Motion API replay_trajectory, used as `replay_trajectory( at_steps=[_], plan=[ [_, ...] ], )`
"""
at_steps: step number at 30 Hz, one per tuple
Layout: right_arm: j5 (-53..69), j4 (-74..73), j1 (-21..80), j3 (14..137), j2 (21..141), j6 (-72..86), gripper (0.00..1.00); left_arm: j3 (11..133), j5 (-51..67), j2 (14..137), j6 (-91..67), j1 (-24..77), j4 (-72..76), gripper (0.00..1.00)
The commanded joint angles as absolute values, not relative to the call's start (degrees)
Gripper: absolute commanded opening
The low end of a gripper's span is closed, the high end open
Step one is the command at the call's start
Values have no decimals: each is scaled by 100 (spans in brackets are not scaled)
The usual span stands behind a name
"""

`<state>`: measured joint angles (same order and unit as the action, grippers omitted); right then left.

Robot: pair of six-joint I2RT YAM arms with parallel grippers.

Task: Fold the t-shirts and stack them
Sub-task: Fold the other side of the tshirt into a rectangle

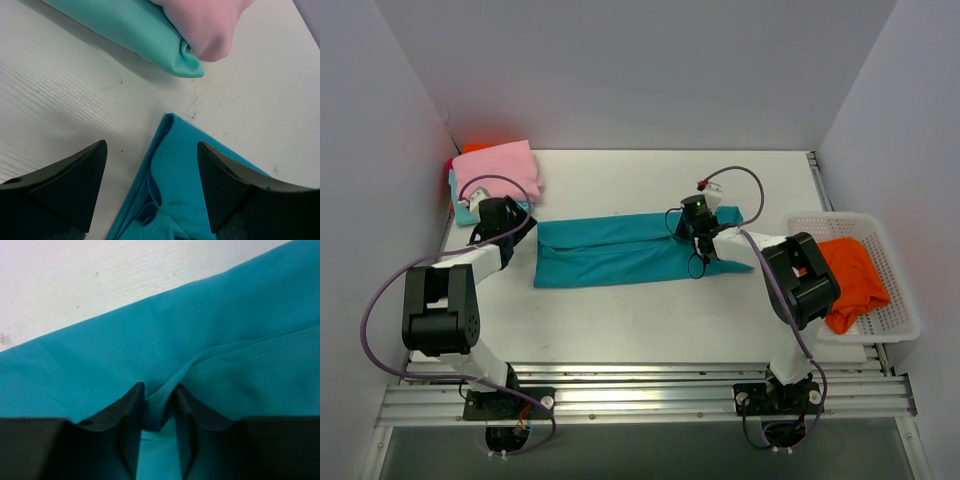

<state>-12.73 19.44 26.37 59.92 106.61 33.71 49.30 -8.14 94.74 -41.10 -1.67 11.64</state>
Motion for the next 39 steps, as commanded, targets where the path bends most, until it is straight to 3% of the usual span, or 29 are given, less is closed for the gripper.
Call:
replay_trajectory(
  at_steps=[1,2,4,19,21,22,23,32,39],
  plan=[
    [-1362,1925,2689,6223,10784,3366,23,4931,-721,9492,-4122,-229,1521,81],
    [-1371,1916,2689,6223,10793,3366,11,4931,-712,9492,-4122,-229,1521,81],
    [-1388,1890,2690,6223,10784,3366,0,4931,-712,9510,-4122,-229,1529,81],
    [-1995,1099,3199,5652,9782,3770,0,4948,-677,9545,-4131,-237,1555,81],
    [-2074,1003,3339,5547,9765,3919,20,4948,-677,9545,-4122,-229,1547,81],
    [-2100,1011,3383,5485,9747,3946,41,4957,-677,9545,-4131,-229,1547,81],
    [-2135,1019,3427,5328,9704,3964,99,4957,-677,9545,-4122,-229,1556,81],
    [-2407,827,3621,4755,8746,4043,100,4948,-677,9554,-4122,-237,1556,81],
    [-3076,554,3288,5510,8533,3472,100,4939,-677,9554,-4122,-229,1591,81]
  ],
)
